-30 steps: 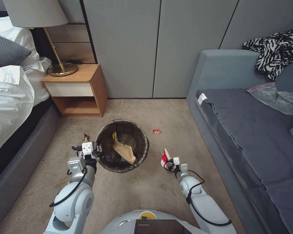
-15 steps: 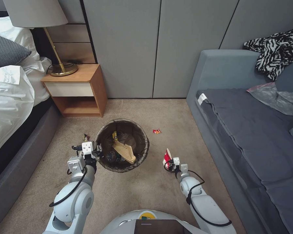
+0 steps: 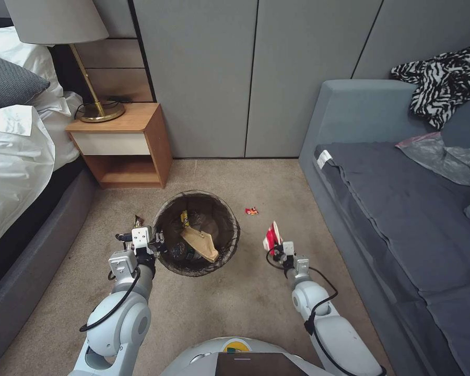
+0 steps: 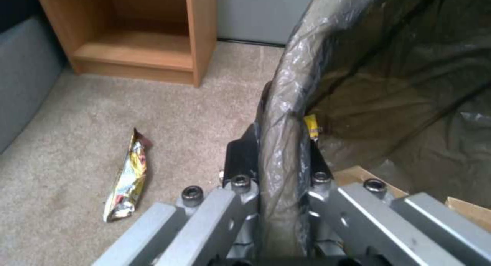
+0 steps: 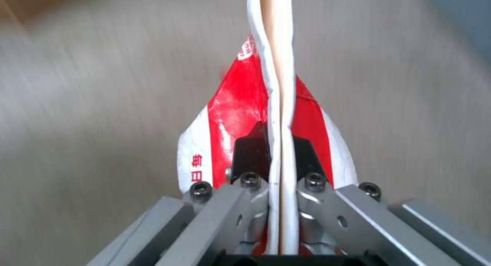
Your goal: Pick up the trash bin, then pick up the garbage from the floor and place it into the trash bin.
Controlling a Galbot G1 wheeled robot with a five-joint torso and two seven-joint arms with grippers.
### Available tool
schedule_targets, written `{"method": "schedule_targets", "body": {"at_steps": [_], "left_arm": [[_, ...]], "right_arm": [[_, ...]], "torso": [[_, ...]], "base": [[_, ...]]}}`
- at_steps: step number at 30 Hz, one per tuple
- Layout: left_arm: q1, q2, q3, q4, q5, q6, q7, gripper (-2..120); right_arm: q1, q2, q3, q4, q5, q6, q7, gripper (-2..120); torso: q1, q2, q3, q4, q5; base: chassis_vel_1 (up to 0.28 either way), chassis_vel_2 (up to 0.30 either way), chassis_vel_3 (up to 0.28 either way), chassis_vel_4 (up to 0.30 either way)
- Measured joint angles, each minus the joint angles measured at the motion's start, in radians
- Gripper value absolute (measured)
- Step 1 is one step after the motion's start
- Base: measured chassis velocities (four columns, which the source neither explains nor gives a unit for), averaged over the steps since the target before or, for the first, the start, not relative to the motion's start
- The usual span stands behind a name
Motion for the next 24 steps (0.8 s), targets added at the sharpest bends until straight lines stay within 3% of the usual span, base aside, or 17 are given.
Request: {"method": "schedule_targets", "body": {"at_steps": [2,4,5,6,10,12,14,18,24], "left_arm": [[0.000,-0.001,0.002,0.002,0.000,0.000,0.000,4],[0.001,-0.004,0.005,0.004,0.002,0.000,0.000,4],[0.001,-0.004,0.005,0.004,0.002,0.000,0.000,4],[0.001,-0.004,0.007,0.005,0.002,0.000,0.000,4],[0.002,0.000,0.007,0.009,0.001,0.003,-0.001,4],[0.002,0.000,0.009,0.009,0.001,0.004,-0.001,4],[0.002,-0.003,0.016,0.011,0.001,0.006,-0.001,4],[0.004,-0.006,0.025,0.016,0.006,0.007,-0.002,4],[0.007,-0.008,0.035,0.016,0.011,0.008,-0.002,4]], "right_arm": [[-0.012,-0.002,0.003,0.043,0.003,0.021,0.003,0],[-0.032,-0.003,0.007,0.150,-0.013,0.145,-0.004,0],[-0.032,-0.003,0.007,0.150,-0.013,0.145,-0.004,0],[-0.041,-0.003,0.007,0.214,-0.007,0.213,-0.025,0],[-0.069,-0.011,-0.007,0.426,0.071,0.298,-0.114,0],[-0.072,-0.014,-0.012,0.456,0.073,0.312,-0.136,0],[-0.084,-0.028,-0.034,0.568,0.080,0.366,-0.245,0],[-0.106,-0.037,-0.069,0.650,0.063,0.404,-0.341,0],[-0.132,-0.042,-0.130,0.723,0.043,0.410,-0.406,0]], "torso": [[0.000,0.000,0.000,-0.0001,0.0000],[0.000,0.000,0.000,0.0001,-0.0001],[0.000,0.000,0.000,0.0001,-0.0001],[0.000,0.000,0.000,0.0003,0.0000],[0.000,0.000,0.000,0.0000,-0.0001],[0.000,0.000,0.000,0.0002,-0.0002],[0.000,0.000,0.000,0.0001,-0.0002],[0.000,0.000,0.000,0.0000,-0.0002],[0.000,0.000,0.000,0.0000,-0.0002]], "base": [[0.000,0.000,0.000,0.000],[0.000,0.000,0.000,0.000],[0.000,0.000,0.000,0.000],[0.000,0.000,0.000,0.000],[0.000,0.000,0.000,0.000],[0.000,0.000,0.000,0.000],[0.000,0.000,0.000,0.000],[0.000,0.000,0.000,0.000],[0.000,0.000,0.000,0.000]]}}
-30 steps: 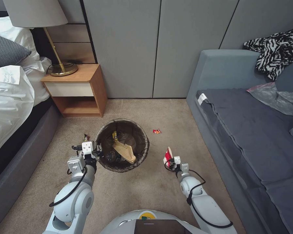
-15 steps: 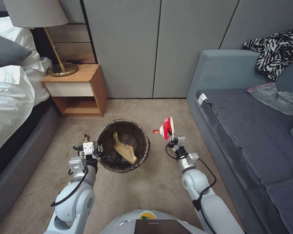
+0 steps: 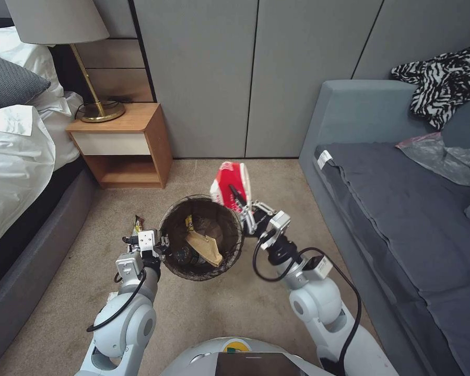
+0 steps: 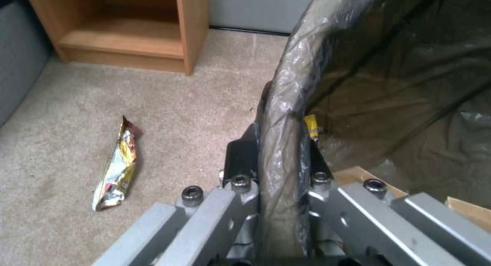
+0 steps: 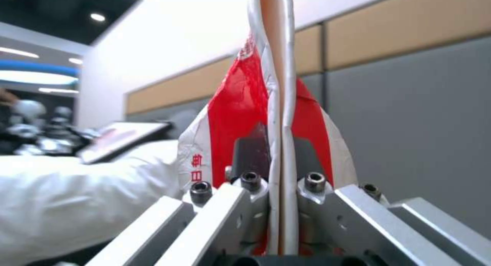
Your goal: Pick up the trash bin, then pick up the garbage from the floor and place it into the trash bin.
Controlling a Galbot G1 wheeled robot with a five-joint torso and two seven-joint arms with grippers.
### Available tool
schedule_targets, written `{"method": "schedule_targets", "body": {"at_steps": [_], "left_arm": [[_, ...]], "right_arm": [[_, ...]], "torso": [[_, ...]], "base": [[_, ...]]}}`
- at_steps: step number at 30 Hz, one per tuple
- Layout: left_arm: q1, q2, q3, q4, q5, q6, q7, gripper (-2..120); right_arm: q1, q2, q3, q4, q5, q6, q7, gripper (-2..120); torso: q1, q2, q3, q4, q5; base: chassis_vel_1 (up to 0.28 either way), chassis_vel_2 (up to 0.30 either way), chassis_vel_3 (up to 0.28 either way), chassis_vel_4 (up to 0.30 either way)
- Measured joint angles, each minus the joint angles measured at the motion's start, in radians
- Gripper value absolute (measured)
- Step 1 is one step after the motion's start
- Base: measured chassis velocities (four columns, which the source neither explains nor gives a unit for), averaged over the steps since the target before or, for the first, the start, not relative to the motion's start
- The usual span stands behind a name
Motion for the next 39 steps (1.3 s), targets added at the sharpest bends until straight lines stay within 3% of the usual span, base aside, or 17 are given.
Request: {"method": "schedule_targets", "body": {"at_steps": [9,26,39], "left_arm": [[0.004,-0.001,0.001,-0.007,0.001,0.001,0.000,4],[0.003,-0.001,0.002,-0.012,-0.003,0.002,0.000,4],[-0.001,-0.002,0.000,-0.012,-0.005,0.002,0.000,4]], "right_arm": [[-0.011,-0.010,-0.112,-0.066,-0.071,0.006,-0.012,0],[-0.002,0.005,-0.135,-0.225,-0.079,0.024,0.001,-1],[0.002,0.007,-0.136,-0.227,-0.083,0.014,0.002,47]], "torso": [[0.000,0.000,0.000,0.0000,0.0001],[0.000,0.000,0.000,0.0000,0.0001],[0.000,0.000,0.000,0.0001,0.0002]], "base": [[0.000,0.000,0.000,0.000],[0.000,0.000,0.000,0.000],[0.000,0.000,0.000,0.000]]}}
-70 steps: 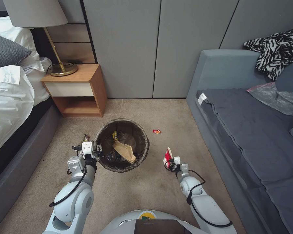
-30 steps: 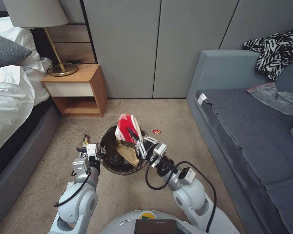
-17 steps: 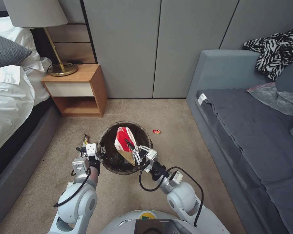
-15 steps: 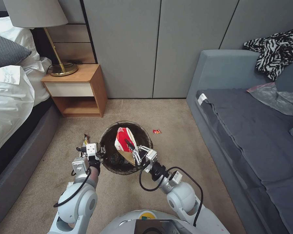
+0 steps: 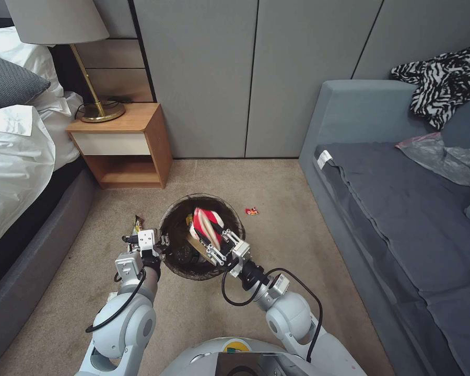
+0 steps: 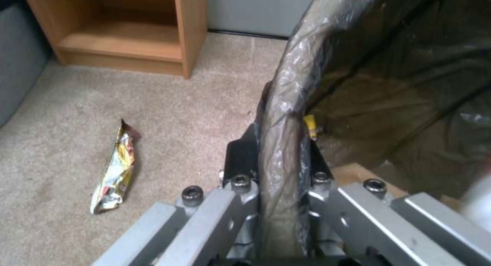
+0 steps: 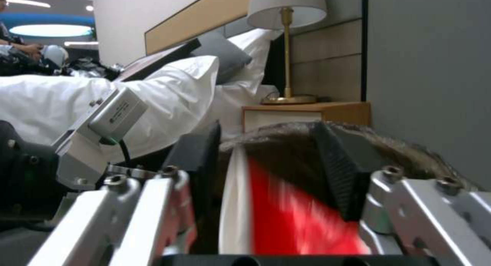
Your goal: Pick up the trash bin, then pick up the garbage from the floor and place it into the trash bin.
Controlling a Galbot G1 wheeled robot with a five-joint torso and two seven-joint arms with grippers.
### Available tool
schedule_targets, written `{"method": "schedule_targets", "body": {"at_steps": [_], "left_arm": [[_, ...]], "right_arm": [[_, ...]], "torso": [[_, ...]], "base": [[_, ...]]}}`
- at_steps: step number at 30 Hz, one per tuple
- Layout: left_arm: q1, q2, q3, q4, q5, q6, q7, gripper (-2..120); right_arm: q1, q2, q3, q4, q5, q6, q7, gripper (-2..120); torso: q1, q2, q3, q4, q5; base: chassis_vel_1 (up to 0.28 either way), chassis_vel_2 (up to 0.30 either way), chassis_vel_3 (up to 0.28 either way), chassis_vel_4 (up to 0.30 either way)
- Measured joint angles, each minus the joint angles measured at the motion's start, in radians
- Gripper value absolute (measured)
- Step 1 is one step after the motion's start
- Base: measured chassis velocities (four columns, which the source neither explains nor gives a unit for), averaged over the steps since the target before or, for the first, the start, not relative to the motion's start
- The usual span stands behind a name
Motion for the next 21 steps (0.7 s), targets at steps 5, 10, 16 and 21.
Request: {"method": "schedule_targets", "body": {"at_steps": [5,10,16,21], "left_arm": [[-0.002,-0.001,0.001,0.000,0.000,0.000,0.000,4],[-0.002,-0.001,0.001,0.001,-0.001,0.000,0.000,4],[-0.003,-0.001,0.000,0.002,-0.001,0.000,0.000,4],[-0.004,-0.001,-0.002,0.002,-0.001,0.000,0.001,4]], "right_arm": [[-0.002,0.000,0.002,0.004,0.000,-0.001,0.000,64],[-0.002,0.000,0.004,0.010,0.000,-0.005,0.000,85],[-0.002,0.001,0.004,0.014,0.000,-0.005,0.000,99],[-0.001,0.010,0.014,0.075,-0.008,-0.004,0.047,100]], "torso": [[0.000,0.000,0.000,-0.0001,0.0000],[0.000,0.000,0.000,-0.0001,0.0000],[0.000,0.000,0.000,0.0000,0.0001],[0.000,0.000,0.000,0.0001,0.0001]], "base": [[0.000,0.000,0.000,0.000],[0.000,0.000,0.000,0.000],[0.000,0.000,0.000,0.000],[0.000,0.000,0.000,0.000]]}}
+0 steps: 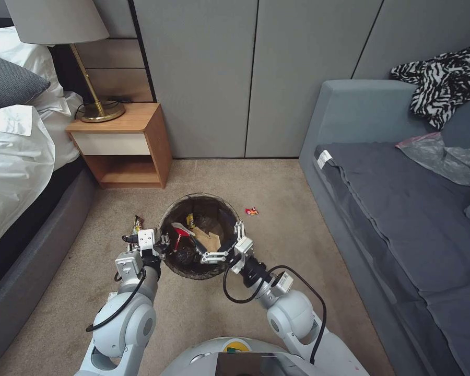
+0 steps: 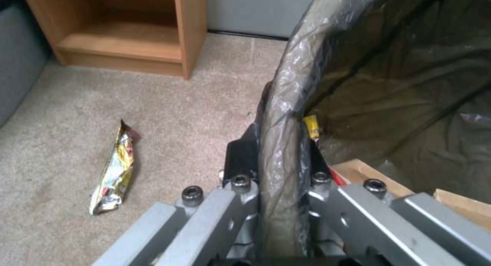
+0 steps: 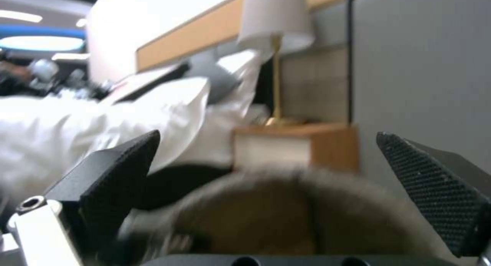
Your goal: Pick up the trash bin, then pick up the garbage from the floor and place it into the trash bin.
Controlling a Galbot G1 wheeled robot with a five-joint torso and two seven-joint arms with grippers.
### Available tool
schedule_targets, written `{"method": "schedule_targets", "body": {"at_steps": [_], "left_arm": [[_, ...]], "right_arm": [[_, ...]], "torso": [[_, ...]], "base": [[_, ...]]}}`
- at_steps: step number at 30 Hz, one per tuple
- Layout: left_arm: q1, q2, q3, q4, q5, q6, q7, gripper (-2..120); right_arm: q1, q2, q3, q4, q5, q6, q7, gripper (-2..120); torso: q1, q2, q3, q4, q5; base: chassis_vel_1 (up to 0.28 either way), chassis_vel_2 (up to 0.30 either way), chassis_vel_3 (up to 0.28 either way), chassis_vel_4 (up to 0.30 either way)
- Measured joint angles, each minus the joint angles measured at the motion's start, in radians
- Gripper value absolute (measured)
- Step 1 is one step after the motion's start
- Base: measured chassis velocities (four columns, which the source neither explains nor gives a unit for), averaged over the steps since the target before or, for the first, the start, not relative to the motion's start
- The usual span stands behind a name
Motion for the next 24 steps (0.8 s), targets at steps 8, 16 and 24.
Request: {"method": "schedule_targets", "body": {"at_steps": [8,16,24], "left_arm": [[0.001,0.002,-0.008,0.000,0.000,0.000,0.000,4],[-0.003,0.008,-0.017,0.004,-0.001,-0.001,0.001,4],[-0.003,0.017,-0.030,0.001,-0.007,-0.003,0.002,4]], "right_arm": [[-0.043,0.021,0.113,0.190,-0.085,-0.001,0.159,100],[-0.143,0.044,0.223,0.259,-0.147,0.027,0.254,100],[-0.192,0.090,0.285,0.160,-0.184,0.089,0.317,100]], "torso": [[0.000,0.000,0.000,-0.0001,0.0000],[0.000,0.000,0.000,-0.0002,0.0000],[0.000,0.000,0.000,-0.0002,0.0000]], "base": [[0.000,0.000,0.000,0.000],[0.000,0.000,0.000,0.000],[0.000,0.000,0.000,0.000]]}}
